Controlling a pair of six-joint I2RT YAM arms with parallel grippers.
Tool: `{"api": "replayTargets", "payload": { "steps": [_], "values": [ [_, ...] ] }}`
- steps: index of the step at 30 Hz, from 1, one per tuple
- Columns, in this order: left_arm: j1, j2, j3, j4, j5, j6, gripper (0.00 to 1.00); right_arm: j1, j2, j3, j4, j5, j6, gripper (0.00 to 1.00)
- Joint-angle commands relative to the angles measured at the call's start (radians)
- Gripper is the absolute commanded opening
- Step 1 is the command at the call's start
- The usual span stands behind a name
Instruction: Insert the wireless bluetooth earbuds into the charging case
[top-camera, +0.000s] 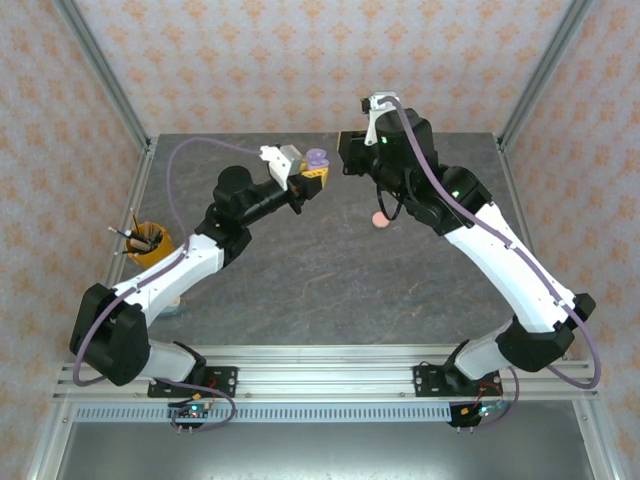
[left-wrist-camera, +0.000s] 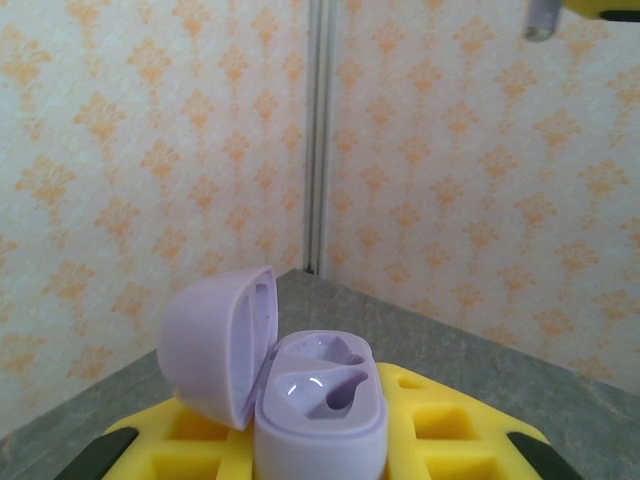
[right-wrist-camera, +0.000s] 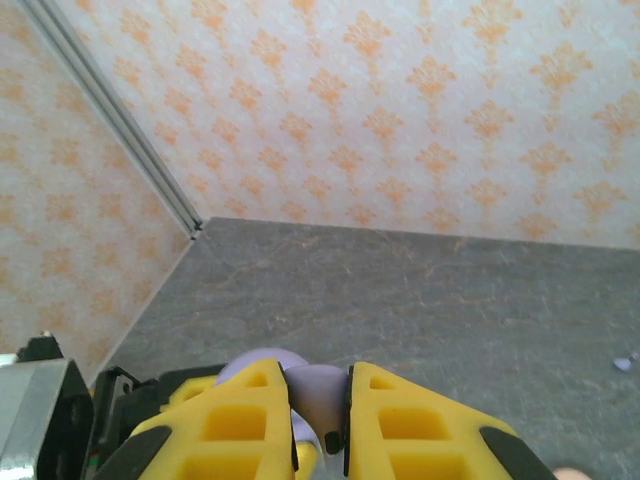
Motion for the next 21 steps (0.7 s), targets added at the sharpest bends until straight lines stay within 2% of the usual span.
{"api": "replayTargets", "payload": {
  "steps": [1,10,21],
  "values": [
    [-0.016,0.015,0.059,0.023,0.022,0.037,0.0,-0.001,-0.025,-0.027,0.117,-0.05,-0.049,0.16],
    [-0.031,0.035,0.112,0.049,0.035,0.055,0.0,-0.001,-0.059,-0.106,0.219,-0.127,-0.037,0.16],
    [-0.031,0.031,0.135,0.054,0.067,0.064,0.0,-0.001,-0.06,-0.143,0.23,-0.151,-0.019,0.16]
  ]
}}
